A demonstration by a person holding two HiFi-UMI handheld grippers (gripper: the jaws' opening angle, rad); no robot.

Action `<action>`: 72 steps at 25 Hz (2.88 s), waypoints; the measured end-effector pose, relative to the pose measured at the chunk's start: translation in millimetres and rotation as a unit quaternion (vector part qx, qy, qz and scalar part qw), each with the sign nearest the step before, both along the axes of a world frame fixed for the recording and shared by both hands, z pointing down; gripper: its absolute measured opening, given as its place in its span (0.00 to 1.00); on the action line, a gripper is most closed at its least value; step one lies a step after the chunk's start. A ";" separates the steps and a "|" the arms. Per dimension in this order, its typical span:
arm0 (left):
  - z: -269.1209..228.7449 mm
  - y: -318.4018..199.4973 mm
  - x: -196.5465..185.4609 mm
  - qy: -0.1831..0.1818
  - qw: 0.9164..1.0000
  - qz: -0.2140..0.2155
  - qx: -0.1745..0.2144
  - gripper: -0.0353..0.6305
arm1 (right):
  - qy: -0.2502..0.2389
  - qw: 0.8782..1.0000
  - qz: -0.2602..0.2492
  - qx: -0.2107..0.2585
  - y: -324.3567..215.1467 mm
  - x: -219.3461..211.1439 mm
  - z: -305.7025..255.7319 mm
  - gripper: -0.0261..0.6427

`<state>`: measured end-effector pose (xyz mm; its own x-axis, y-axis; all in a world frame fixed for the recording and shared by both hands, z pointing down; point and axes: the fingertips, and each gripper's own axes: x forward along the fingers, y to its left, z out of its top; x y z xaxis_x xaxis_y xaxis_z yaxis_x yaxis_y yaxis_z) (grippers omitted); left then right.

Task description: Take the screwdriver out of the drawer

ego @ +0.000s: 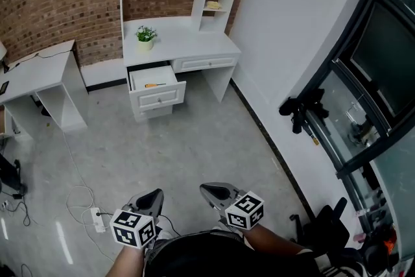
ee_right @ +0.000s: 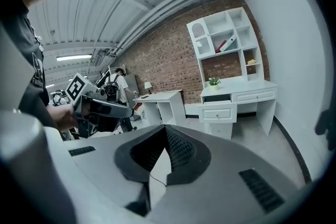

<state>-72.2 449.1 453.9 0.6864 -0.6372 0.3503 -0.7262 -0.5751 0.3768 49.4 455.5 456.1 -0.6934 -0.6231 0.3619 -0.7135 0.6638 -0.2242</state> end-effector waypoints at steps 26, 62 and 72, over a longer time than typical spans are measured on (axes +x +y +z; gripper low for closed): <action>8.1 -2.7 -97.2 0.013 1.000 0.014 0.009 0.08 | 0.014 1.000 0.012 -0.016 0.1 -92.9 15.5 0.05; 0.7 -226.8 -27.3 -0.028 0.999 -0.027 0.000 0.08 | -0.056 0.998 0.002 -0.032 -257.2 -21.1 11.0 0.04; -4.2 -277.1 9.4 -0.038 0.999 -0.034 0.012 0.08 | -0.065 0.998 -0.015 -0.020 -314.0 11.9 8.1 0.04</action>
